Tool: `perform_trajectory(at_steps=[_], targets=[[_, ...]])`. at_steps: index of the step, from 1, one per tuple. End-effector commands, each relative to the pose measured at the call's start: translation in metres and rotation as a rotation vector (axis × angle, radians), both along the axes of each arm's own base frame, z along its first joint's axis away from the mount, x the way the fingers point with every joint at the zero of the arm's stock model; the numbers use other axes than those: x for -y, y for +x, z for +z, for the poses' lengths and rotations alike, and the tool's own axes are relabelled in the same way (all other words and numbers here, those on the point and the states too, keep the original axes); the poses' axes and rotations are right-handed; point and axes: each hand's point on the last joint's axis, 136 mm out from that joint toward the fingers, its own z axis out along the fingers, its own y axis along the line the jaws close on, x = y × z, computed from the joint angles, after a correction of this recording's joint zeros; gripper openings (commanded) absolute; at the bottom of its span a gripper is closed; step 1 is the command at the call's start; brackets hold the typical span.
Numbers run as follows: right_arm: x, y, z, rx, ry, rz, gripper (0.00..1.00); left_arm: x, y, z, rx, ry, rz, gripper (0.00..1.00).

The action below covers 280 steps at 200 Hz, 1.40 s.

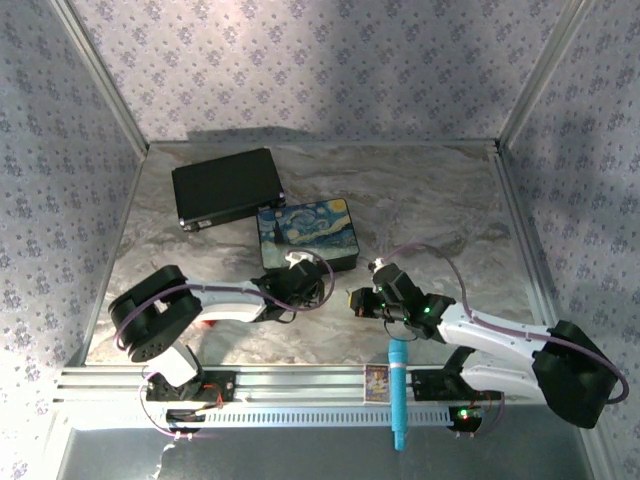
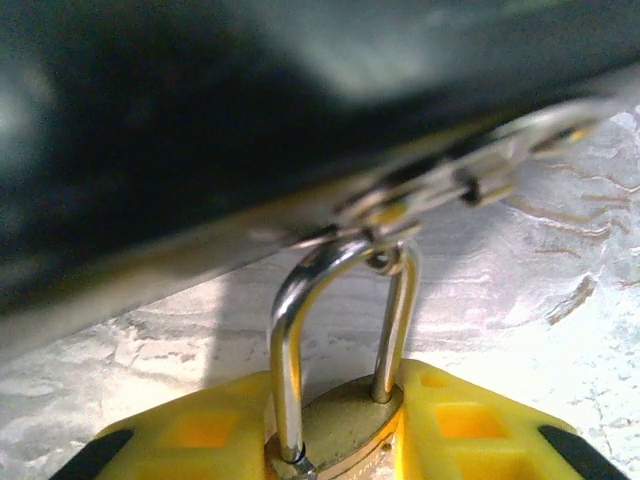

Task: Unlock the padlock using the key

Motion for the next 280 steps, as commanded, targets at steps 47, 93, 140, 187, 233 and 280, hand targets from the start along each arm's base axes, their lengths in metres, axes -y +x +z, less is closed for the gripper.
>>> perform_trajectory(at_steps=[47,93,140,187,233,280], targets=[[-0.013,-0.001,-0.01,-0.06,0.099,0.003,0.0,-0.005,-0.006,0.008,-0.036,-0.074,0.08,0.1],[-0.025,0.0,-0.009,-0.117,0.213,0.045,0.0,-0.004,-0.012,0.021,-0.149,-0.214,0.173,0.0],[-0.038,-0.002,-0.005,-0.186,0.345,0.121,0.0,-0.002,-0.013,0.032,-0.212,-0.316,0.204,0.0],[-0.051,-0.004,0.0,-0.25,0.446,0.189,0.0,-0.002,-0.011,0.05,-0.254,-0.444,0.263,0.0],[-0.064,0.001,-0.002,-0.306,0.52,0.207,0.0,0.001,-0.008,0.07,-0.259,-0.528,0.283,0.0],[-0.073,0.01,0.003,-0.308,0.597,0.202,0.0,0.001,-0.007,0.079,-0.257,-0.548,0.284,0.0]])
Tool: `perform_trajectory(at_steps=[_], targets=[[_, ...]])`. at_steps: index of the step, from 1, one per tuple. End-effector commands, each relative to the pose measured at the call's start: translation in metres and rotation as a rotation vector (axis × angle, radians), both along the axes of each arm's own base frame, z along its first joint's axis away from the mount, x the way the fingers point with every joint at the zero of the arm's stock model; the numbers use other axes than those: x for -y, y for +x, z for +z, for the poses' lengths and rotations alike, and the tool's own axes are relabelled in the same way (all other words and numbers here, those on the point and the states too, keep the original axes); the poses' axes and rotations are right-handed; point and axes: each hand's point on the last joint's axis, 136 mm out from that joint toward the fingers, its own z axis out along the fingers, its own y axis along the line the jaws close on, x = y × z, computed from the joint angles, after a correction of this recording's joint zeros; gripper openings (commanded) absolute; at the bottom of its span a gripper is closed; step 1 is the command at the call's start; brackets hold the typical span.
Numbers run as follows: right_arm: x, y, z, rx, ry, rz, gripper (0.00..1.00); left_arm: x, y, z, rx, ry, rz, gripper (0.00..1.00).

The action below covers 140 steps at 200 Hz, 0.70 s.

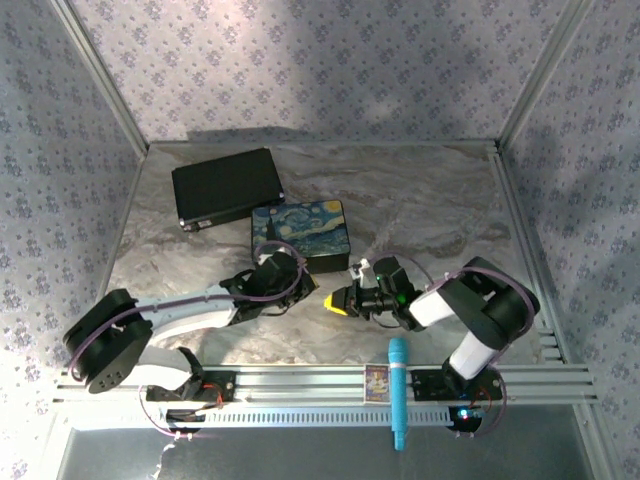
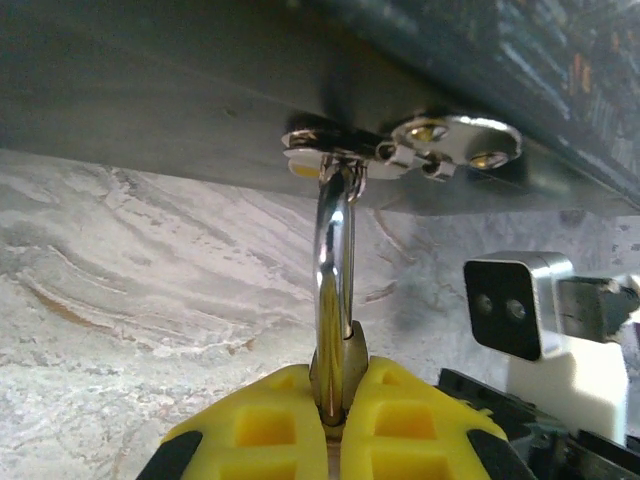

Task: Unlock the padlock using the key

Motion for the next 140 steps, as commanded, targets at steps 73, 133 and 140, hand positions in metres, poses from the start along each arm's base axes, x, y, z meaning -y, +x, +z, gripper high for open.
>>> perform_trajectory(at_steps=[73,133,140], targets=[[-0.012,0.008,0.023,0.028,0.128,-0.015,0.0,0.001,0.011,0.021,0.036,-0.092,0.052,0.0],[-0.006,0.01,0.024,0.036,0.136,-0.047,0.0,-0.003,0.013,0.02,0.031,-0.102,0.08,0.0],[-0.006,0.009,0.024,0.035,0.136,-0.045,0.0,-0.003,0.013,0.021,0.034,-0.106,0.082,0.0]])
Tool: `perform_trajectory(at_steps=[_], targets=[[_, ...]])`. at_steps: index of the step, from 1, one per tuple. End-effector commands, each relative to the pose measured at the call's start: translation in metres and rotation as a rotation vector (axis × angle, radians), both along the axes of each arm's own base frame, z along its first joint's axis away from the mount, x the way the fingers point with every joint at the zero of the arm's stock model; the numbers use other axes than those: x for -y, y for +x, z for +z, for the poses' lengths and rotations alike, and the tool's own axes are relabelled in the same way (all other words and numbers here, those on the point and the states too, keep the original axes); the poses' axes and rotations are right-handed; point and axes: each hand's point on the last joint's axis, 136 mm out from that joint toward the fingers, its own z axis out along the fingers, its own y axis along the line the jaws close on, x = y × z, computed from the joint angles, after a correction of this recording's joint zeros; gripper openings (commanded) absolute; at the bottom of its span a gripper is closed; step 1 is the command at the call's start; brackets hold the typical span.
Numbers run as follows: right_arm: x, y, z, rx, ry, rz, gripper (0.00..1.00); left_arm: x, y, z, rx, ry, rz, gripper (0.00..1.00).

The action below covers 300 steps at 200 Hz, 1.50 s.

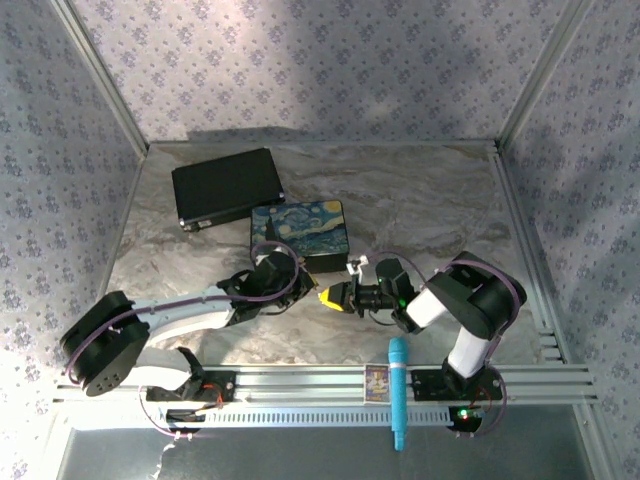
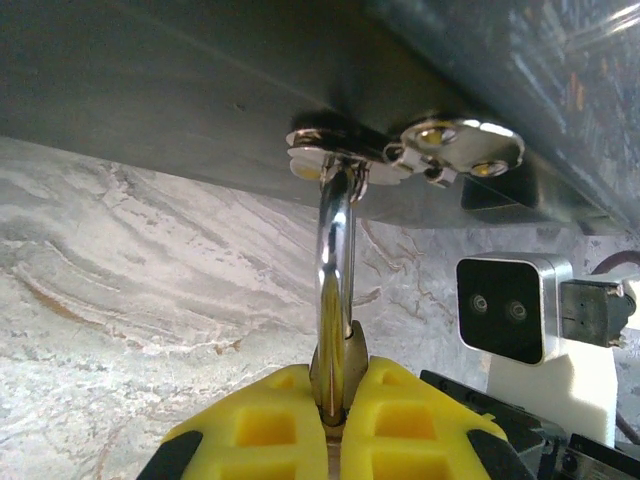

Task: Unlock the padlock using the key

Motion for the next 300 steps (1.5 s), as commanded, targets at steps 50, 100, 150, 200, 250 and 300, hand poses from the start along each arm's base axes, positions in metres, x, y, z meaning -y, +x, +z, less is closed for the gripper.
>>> perform_trajectory(at_steps=[50,100,150,200,250,300], targets=[[-0.005,0.005,0.012,0.043,0.031,-0.005,0.0,0.005,0.01,0.024,0.046,-0.095,0.034,0.0],[-0.014,0.011,0.014,0.05,0.059,-0.006,0.0,0.008,0.007,0.025,0.036,-0.115,0.023,0.0],[-0.01,0.02,0.017,0.06,0.07,-0.047,0.0,0.013,0.003,0.033,0.04,-0.145,0.006,0.0],[-0.005,0.021,0.017,0.062,0.072,-0.065,0.0,0.009,0.002,0.03,0.038,-0.14,0.016,0.0],[-0.004,0.021,0.019,0.067,0.077,-0.075,0.0,0.007,0.002,0.023,0.03,-0.124,0.024,0.0],[-0.002,0.022,0.015,0.063,0.071,-0.082,0.0,0.006,0.002,0.022,0.031,-0.117,0.024,0.0]])
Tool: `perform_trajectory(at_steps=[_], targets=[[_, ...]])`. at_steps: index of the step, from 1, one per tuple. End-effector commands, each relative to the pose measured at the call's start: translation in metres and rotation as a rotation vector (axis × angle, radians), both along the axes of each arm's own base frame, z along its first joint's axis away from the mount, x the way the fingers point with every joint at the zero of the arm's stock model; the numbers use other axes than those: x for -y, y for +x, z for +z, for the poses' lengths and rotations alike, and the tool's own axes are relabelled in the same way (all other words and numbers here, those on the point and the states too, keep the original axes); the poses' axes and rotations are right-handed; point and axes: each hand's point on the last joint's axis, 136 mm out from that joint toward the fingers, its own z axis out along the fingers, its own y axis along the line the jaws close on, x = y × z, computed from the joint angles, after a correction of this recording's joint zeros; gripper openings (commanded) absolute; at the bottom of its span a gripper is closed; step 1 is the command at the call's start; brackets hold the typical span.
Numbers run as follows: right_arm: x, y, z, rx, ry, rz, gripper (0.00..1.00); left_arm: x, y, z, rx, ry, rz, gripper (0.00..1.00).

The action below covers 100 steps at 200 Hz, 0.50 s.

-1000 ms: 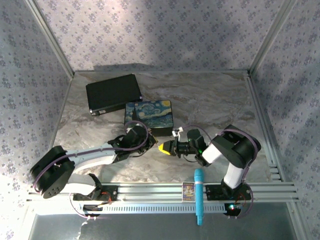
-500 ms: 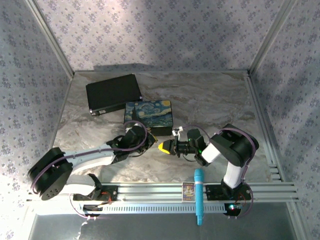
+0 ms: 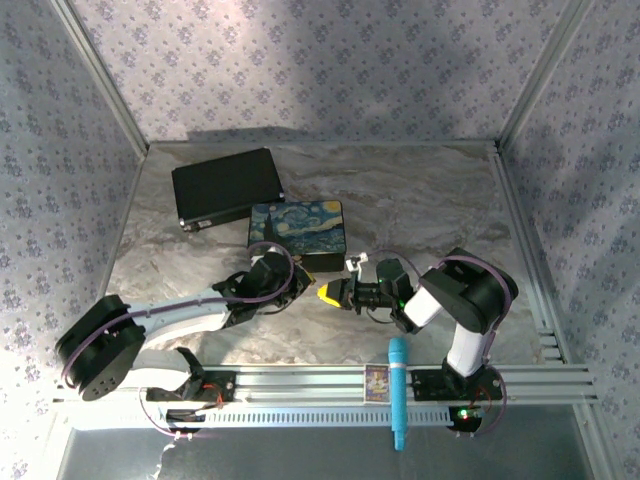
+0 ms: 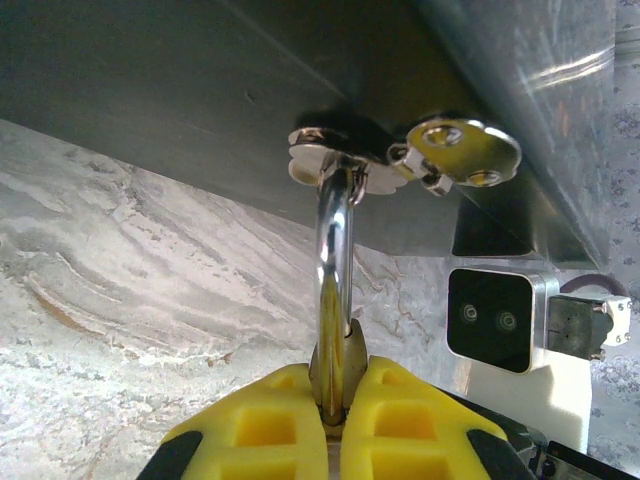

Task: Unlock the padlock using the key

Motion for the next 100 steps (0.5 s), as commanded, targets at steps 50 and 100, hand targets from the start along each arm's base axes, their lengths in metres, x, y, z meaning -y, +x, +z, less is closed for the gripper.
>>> perform_trajectory(at_steps=[50,100], targets=[[0.0,0.015,0.006,0.026,0.025,-0.056,0.0,0.02,-0.002,0.018,0.024,-0.088,-0.043,0.0],[0.004,0.024,0.009,0.034,0.036,-0.121,0.0,0.025,-0.007,0.024,0.028,-0.107,-0.056,0.0]])
